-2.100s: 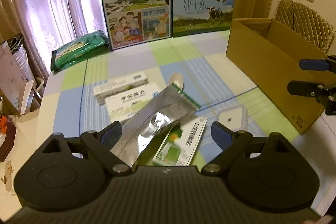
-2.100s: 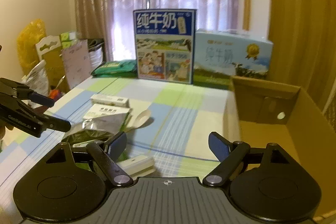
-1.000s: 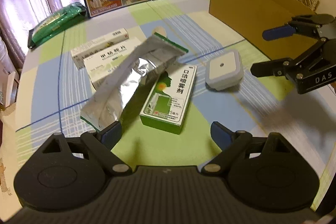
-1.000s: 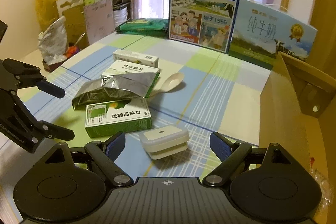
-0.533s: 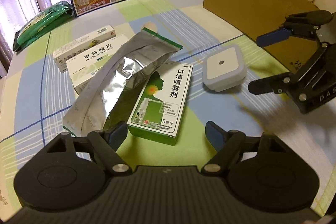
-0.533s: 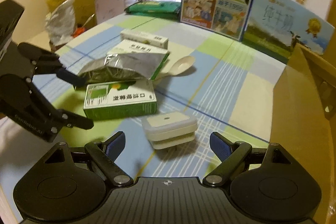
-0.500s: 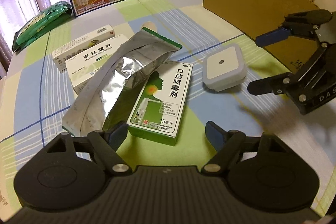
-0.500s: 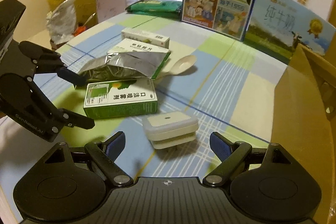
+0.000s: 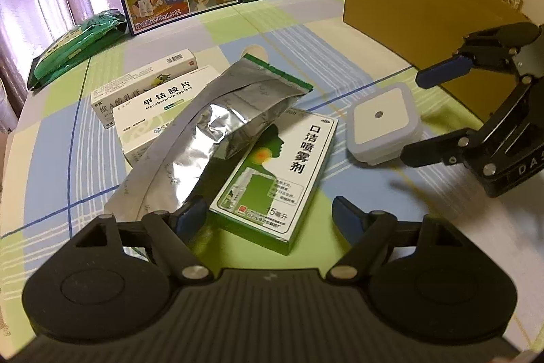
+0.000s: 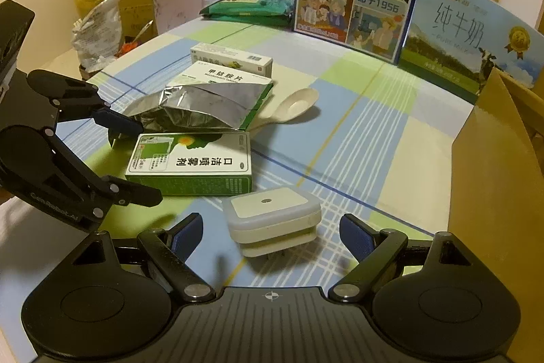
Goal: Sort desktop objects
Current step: 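Reach right tool to white night-light while left tool approaches green spray box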
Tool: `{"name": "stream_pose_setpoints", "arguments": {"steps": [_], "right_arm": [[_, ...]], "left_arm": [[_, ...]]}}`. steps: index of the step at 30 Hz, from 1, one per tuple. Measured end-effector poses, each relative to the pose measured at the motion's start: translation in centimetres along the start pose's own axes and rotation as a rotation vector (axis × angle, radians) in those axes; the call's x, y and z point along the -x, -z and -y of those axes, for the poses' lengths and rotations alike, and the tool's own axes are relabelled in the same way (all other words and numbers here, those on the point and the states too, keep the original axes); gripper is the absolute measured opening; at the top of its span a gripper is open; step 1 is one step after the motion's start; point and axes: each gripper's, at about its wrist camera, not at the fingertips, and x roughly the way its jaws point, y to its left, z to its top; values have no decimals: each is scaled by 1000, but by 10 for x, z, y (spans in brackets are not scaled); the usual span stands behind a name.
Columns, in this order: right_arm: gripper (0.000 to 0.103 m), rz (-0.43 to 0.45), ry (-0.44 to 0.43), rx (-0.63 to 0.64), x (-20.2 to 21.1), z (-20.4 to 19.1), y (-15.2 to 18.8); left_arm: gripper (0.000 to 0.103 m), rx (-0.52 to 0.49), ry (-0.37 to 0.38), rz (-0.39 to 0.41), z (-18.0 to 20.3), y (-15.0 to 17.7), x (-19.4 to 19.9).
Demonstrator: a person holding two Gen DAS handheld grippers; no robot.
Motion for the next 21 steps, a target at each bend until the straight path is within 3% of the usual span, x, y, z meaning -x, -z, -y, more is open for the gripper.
{"name": "stream_pose_setpoints", "arguments": {"steps": [5, 7, 8, 9, 14, 19, 21], "right_arm": [[85, 6, -3, -3, -1, 0, -2], [85, -3, -2, -8, -3, 1, -2], [85, -6, -2, -13, -3, 3, -2], [85, -8, -3, -16, -4, 3, -2], [84, -15, -4, -24, -7, 7, -2], [82, -11, -15, -17, -10, 7, -1], [76, -15, -14, -16, -13, 7, -1]], "left_arm": [[74, 5, 16, 11, -2, 1, -4], [68, 17, 27, 15, -3, -1, -4], [58, 19, 33, 13, -3, -1, -4], [56, 20, 39, 7, -3, -2, -4], [52, 16, 51, -19, 2, -4, -1], [51, 73, 73, -39, 6, -6, 5], [51, 72, 70, -39, 8, -6, 6]]}}
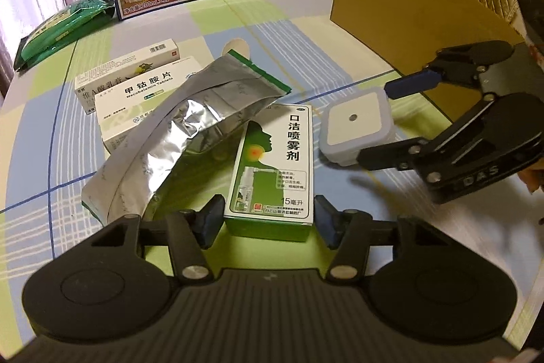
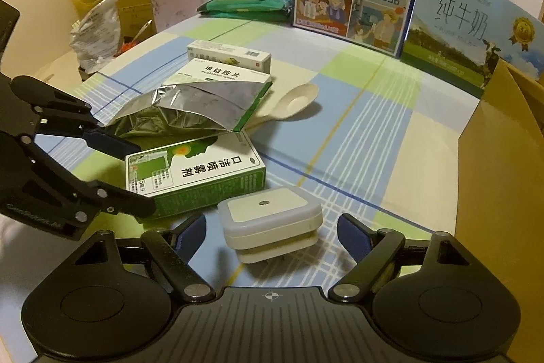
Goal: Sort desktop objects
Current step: 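Reach right tool to white night-light while left tool approaches green spray box, then grasp white night-light with right tool while left tool grasps green spray box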
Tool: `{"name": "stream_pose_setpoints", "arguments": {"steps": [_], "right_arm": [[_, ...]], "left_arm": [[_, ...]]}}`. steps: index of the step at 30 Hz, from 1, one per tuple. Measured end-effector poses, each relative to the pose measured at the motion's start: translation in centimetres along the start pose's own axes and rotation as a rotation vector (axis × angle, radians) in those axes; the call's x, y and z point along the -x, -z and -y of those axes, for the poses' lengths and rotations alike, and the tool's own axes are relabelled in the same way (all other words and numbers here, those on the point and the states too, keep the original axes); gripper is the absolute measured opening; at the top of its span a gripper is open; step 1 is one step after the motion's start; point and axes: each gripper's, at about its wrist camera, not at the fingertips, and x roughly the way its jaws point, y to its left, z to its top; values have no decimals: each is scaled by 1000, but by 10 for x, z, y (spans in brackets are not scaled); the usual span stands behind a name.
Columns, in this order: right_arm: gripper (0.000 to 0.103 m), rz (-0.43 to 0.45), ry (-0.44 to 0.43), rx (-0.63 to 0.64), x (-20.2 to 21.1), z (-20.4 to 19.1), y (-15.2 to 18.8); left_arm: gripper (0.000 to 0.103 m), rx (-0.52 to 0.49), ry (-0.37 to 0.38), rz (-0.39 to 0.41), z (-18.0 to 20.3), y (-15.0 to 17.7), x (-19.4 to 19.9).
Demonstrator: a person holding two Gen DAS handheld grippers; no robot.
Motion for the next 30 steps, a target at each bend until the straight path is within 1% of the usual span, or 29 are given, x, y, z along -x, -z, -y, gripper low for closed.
{"name": "stream_pose_setpoints", "arguments": {"steps": [1, 3, 7, 12, 16, 18, 21, 23, 26, 28, 30], "right_arm": [[74, -5, 3, -2, -2, 0, 0], [64, -10, -3, -16, -3, 2, 0], [63, -2, -4, -39, 3, -1, -3], [63, -17, 24, -73, 20, -9, 3], [63, -35, 47, -123, 38, -10, 24], [63, -41, 43, -164, 49, -9, 36], [63, -46, 33, -205, 68, -10, 57], [63, -45, 34, -214, 77, -12, 67], [63, -48, 34, -217, 83, -17, 79], [64, -47, 30, -221, 84, -17, 83], [68, -45, 30, -207, 84, -16, 84]], "left_arm": [[51, -4, -4, 0, 2, 0, 1], [51, -6, -2, -5, 4, 0, 1], [51, -9, -2, -15, 7, 4, 3], [51, 30, -15, -27, 15, 10, 13], [51, 35, -20, -36, 31, 22, 27], [51, 37, -22, -43, 42, 30, 34], [51, 46, -26, -31, 59, 42, 47], [51, 40, -20, -31, 70, 48, 52], [51, 11, -7, -53, 83, 54, 50], [52, -8, -6, -53, 87, 55, 48], [55, -16, -10, -49, 87, 54, 46]]}}
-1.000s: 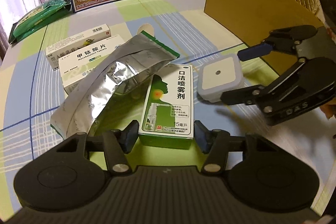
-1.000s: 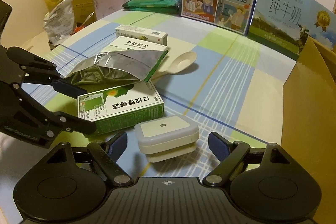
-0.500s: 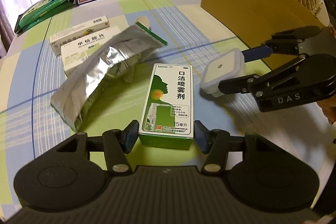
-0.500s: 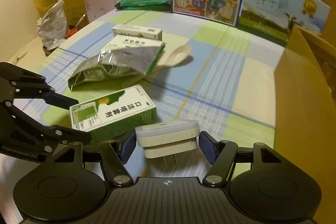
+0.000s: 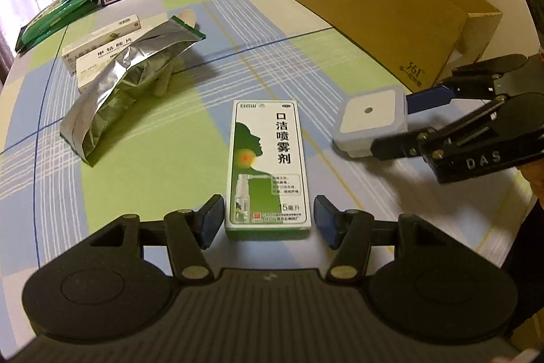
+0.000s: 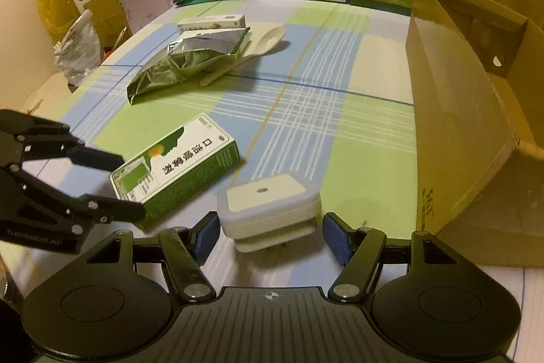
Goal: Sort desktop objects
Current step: 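Grasp white night-light with right tool while left tool grasps green spray box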
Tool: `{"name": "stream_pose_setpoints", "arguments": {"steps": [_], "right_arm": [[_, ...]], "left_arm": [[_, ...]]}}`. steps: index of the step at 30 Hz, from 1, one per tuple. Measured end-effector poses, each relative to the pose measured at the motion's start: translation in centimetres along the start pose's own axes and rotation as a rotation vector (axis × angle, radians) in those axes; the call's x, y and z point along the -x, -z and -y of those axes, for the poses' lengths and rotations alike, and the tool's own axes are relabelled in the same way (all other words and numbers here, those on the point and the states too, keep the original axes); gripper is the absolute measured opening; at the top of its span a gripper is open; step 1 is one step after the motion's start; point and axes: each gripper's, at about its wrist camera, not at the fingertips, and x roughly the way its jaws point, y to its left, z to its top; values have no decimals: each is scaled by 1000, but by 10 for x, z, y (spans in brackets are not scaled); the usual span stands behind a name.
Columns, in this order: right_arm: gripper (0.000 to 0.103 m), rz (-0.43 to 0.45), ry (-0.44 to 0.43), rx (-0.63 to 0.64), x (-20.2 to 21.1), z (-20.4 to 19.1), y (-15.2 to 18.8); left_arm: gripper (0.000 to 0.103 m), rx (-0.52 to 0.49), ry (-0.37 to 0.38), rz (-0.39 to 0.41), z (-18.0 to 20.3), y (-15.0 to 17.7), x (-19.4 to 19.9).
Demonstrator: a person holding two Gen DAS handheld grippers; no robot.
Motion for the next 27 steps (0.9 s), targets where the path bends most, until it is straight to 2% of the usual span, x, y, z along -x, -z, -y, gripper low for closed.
{"name": "stream_pose_setpoints", "arguments": {"steps": [2, 3, 11, 14, 15, 16, 23, 27], "right_arm": [[76, 5, 15, 16, -2, 0, 0], [77, 7, 16, 21, -3, 0, 0], [77, -1, 7, 54, -19, -2, -7], [75, -2, -3, 49, -22, -2, -11], [72, -6, -6, 49, -22, -2, -11], [63, -12, -9, 47, -23, -2, -12], [63, -23, -3, 32, -24, -1, -14], [63, -64, 5, 36, -30, -2, -11]], "left_arm": [[56, 5, -6, 11, 0, -2, -2], [56, 4, -4, 13, 0, -4, -4], [56, -41, -10, -7, 8, -11, -23], [56, -34, -5, -9, 7, -13, -28], [56, -37, -6, -6, 7, -14, -29], [56, -37, -5, -6, 6, -16, -30], [55, -48, -10, -24, 7, -22, -39], [52, -55, -18, -30, 8, -22, -41]]}}
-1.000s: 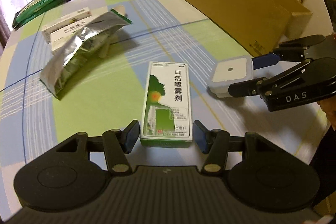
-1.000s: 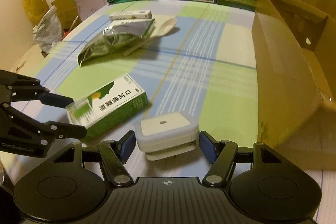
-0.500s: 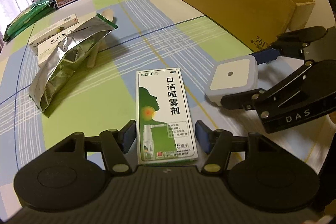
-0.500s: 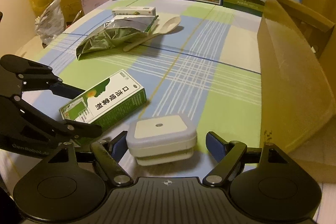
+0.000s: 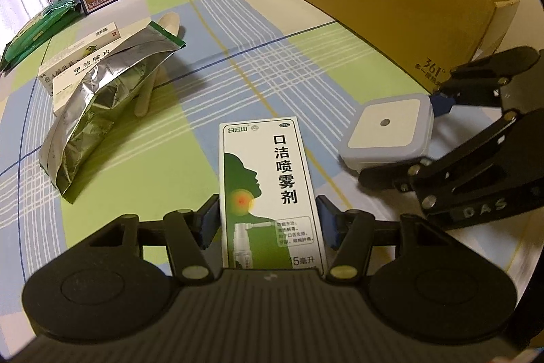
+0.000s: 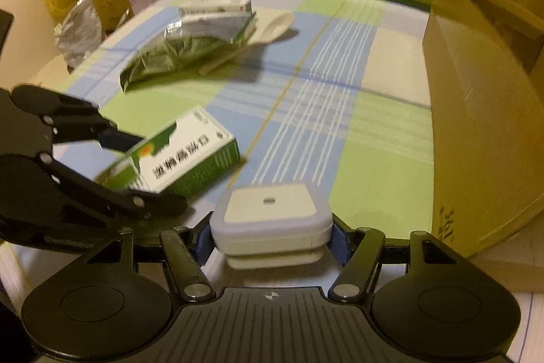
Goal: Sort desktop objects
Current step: 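Grasp white night-light with right tool while left tool grasps green spray box, then carry night-light and spray box into cardboard box and open both tools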
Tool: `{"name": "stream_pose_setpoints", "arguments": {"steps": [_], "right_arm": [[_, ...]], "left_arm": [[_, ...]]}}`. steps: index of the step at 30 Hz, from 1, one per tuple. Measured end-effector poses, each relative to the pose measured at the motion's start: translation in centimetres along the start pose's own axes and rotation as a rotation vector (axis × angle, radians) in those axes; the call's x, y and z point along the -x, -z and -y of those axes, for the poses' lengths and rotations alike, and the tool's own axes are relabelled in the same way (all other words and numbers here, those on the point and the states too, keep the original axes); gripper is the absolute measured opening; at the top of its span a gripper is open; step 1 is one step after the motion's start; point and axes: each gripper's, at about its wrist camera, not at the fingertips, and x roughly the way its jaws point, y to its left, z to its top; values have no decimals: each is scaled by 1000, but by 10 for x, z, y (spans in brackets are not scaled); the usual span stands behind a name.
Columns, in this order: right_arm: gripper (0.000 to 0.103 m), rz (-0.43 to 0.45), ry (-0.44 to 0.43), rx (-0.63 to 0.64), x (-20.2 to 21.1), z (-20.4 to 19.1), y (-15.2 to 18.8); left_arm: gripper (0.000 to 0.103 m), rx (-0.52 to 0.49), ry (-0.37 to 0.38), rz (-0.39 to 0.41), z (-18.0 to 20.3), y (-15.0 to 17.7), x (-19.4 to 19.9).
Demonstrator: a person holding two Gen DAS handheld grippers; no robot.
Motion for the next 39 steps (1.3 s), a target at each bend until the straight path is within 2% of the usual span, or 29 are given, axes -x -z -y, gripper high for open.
{"name": "stream_pose_setpoints", "arguments": {"steps": [11, 18, 23, 29, 35, 39], "right_arm": [[61, 83, 19, -49, 20, 5, -8], [61, 205, 36, -55, 50, 3, -21], [61, 327, 109, -30, 81, 5, -30], [61, 430, 183, -31, 110, 15, -38], [61, 497, 274, -77, 134, 41, -42], [61, 511, 317, -165, 144, 69, -39]], "left_arm": [[51, 12, -16, 7, -2, -6, 9], [51, 32, -23, 55, -3, -21, 24], [51, 56, -39, 117, -3, -39, 41], [51, 93, -39, 178, -1, -60, 58], [51, 105, -16, 246, 17, -89, 71], [51, 84, 4, 276, 34, -107, 73]]}}
